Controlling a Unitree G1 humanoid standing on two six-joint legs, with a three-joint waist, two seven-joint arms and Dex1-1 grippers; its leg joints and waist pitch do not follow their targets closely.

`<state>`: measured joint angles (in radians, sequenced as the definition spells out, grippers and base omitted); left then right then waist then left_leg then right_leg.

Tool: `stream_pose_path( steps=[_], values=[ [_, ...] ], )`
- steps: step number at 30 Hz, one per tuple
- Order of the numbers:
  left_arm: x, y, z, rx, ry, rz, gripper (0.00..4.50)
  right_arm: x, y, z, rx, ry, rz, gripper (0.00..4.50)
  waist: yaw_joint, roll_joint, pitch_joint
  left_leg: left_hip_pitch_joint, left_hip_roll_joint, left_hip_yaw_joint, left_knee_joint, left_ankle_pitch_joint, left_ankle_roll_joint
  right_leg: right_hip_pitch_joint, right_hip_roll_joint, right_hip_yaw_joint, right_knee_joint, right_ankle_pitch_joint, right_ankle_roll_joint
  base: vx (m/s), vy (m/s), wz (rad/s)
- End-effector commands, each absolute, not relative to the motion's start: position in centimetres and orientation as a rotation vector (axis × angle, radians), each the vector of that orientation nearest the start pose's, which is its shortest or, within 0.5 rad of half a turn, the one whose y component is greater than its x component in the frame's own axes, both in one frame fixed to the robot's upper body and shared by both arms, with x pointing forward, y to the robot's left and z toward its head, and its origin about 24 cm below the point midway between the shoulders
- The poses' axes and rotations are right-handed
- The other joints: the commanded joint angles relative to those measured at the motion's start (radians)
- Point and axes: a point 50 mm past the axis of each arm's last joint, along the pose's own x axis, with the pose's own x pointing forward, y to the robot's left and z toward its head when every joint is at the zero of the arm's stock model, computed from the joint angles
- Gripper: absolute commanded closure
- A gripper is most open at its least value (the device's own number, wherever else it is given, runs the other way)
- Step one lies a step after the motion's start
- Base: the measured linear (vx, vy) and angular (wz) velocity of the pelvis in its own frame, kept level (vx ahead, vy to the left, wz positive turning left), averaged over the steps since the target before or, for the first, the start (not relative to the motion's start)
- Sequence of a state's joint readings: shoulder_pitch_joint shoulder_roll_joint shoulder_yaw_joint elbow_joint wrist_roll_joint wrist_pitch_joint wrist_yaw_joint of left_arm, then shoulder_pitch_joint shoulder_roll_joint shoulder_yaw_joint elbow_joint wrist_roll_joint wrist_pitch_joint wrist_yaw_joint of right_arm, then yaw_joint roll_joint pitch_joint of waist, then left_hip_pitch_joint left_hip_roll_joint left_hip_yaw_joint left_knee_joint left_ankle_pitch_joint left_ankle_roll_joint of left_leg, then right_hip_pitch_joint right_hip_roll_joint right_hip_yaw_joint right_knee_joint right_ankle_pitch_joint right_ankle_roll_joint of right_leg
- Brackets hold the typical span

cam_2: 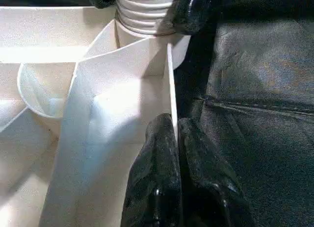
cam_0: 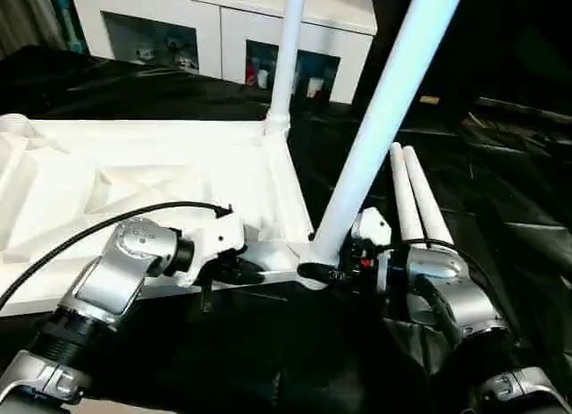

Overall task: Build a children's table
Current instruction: Rotate leg to tighten

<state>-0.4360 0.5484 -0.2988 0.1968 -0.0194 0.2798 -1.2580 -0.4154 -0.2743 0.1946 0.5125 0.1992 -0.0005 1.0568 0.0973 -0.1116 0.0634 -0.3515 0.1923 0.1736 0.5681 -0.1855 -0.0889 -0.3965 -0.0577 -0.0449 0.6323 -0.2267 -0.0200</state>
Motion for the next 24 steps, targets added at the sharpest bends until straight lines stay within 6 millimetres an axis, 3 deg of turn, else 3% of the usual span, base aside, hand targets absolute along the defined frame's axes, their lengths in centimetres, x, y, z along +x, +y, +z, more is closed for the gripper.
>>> stream_pose_path(
  steps=[1,2,3,4,5,6,7,9,10,13,15,18,20,22,24],
  values=[
    [28.1,15.0,5.8,0.443,0.522,-1.37,4.5,30.0,-13.0,2.7,-0.046,0.248,1.055,1.75,0.001,0.009,-0.047,0.005,0.04,-0.006,-0.059,-0.094,0.064,0.049,-0.08,0.048,-0.069,-0.037,-0.222,0.0,0.0,0.0],
    [28.2,15.0,5.8,0.447,0.524,-1.352,4.5,30.1,-13.0,2.6,-0.045,0.25,1.032,1.76,0.0,0.011,-0.047,0.006,0.041,-0.007,-0.059,-0.104,0.056,0.048,-0.081,0.048,-0.07,-0.054,-0.219,0.0,0.0,0.0],
    [29.2,14.8,5.4,0.44,0.535,-1.244,4.5,30.9,-13.0,1.8,0.007,0.266,0.867,1.76,-0.005,0.011,-0.046,0.008,0.041,-0.006,-0.061,-0.123,0.042,0.046,-0.082,0.049,-0.074,-0.09,-0.217,0.0,0.0,0.0],
    [29.9,14.4,5.3,0.437,0.531,-1.181,4.5,31.4,-12.8,1.3,0.04,0.281,0.755,1.76,-0.008,0.013,-0.041,0.009,0.041,-0.009,-0.067,-0.158,0.021,0.042,-0.083,0.048,-0.082,-0.166,-0.207,0.0,0.0,0.0],
    [29.9,14.4,5.3,0.437,0.531,-1.181,4.5,31.4,-12.8,1.3,0.04,0.281,0.755,1.76,-0.009,0.012,-0.04,0.009,0.04,-0.01,-0.069,-0.178,0.008,0.042,-0.084,0.048,-0.086,-0.214,-0.198,0.0,0.0,0.0],
    [30.7,13.8,5.2,0.427,0.536,-1.1,4.5,31.9,-12.5,0.6,0.073,0.304,0.611,1.76,-0.011,0.011,-0.042,0.008,0.043,-0.013,-0.07,-0.201,-0.009,0.046,-0.089,0.048,-0.09,-0.274,-0.18,0.0,0.0,0.0],
    [30.8,13.7,5.2,0.426,0.536,-1.086,4.5,32.0,-12.4,0.4,0.077,0.309,0.584,1.76,-0.011,0.014,-0.041,0.012,0.043,-0.013,-0.072,-0.208,-0.018,0.038,-0.088,0.051,-0.094,-0.289,-0.168,0.0,0.0,0.0],
    [32.0,12.4,5.1,0.415,0.536,-0.975,4.5,32.6,-11.4,-0.4,0.138,0.358,0.39,1.76,-0.012,0.014,-0.042,0.014,0.042,-0.014,-0.072,-0.223,-0.025,0.037,-0.087,0.051,-0.095,-0.3,-0.155,0.0,0.0,0.0],
    [32.0,12.4,5.1,0.415,0.536,-0.975,4.5,32.6,-11.4,-0.4,0.138,0.358,0.39,1.76,-0.011,0.016,-0.041,0.019,0.041,-0.012,-0.071,-0.231,-0.028,0.031,-0.087,0.053,-0.096,-0.297,-0.15,0.0,0.0,0.0],
    [32.7,10.9,5.2,0.395,0.53,-0.917,4.5,32.9,-9.7,-0.5,0.175,0.381,0.309,1.76,-0.01,0.016,-0.04,0.015,0.04,-0.013,-0.073,-0.232,-0.023,0.034,-0.084,0.053,-0.093,-0.255,-0.144,0.0,0.0,0.0],
    [32.9,10.0,5.2,0.394,0.523,-0.899,4.5,33.1,-8.5,-0.3,0.172,0.382,0.302,1.76,-0.012,0.013,-0.043,0.018,0.038,-0.015,-0.074,-0.257,-0.026,0.033,-0.086,0.052,-0.096,-0.292,-0.133,0.0,0.0,0.0],
    [32.9,9.6,5.2,0.405,0.518,-0.918,4.5,33.2,-7.5,0.1,0.186,0.353,0.369,1.76,-0.008,0.013,-0.044,0.014,0.039,-0.014,-0.073,-0.24,-0.016,0.036,-0.086,0.054,-0.093,-0.246,-0.131,0.0,0.0,0.0],
    [32.8,9.5,5.1,0.416,0.522,-0.928,4.5,33.1,-6.9,0.6,0.228,0.315,0.439,1.2,-0.006,0.012,-0.044,0.013,0.04,-0.013,-0.072,-0.232,0.0,0.037,-0.085,0.053,-0.091,-0.218,-0.133,0.0,0.0,0.0],
    [32.6,10.0,5.0,0.432,0.54,-0.932,4.5,33.1,-7.0,1.3,0.213,0.26,0.518,1.04,-0.006,0.011,-0.044,0.011,0.04,-0.012,-0.071,-0.219,0.01,0.039,-0.084,0.053,-0.09,-0.192,-0.141,0.0,0.0,0.0],
    [32.4,10.6,4.9,0.437,0.555,-0.955,4.5,33.0,-7.6,1.7,0.162,0.234,0.591,0.71,-0.008,0.012,-0.042,0.006,0.041,-0.015,-0.074,-0.231,0.015,0.041,-0.087,0.051,-0.095,-0.241,-0.139,0.0,0.0,0.0]
  ],
)
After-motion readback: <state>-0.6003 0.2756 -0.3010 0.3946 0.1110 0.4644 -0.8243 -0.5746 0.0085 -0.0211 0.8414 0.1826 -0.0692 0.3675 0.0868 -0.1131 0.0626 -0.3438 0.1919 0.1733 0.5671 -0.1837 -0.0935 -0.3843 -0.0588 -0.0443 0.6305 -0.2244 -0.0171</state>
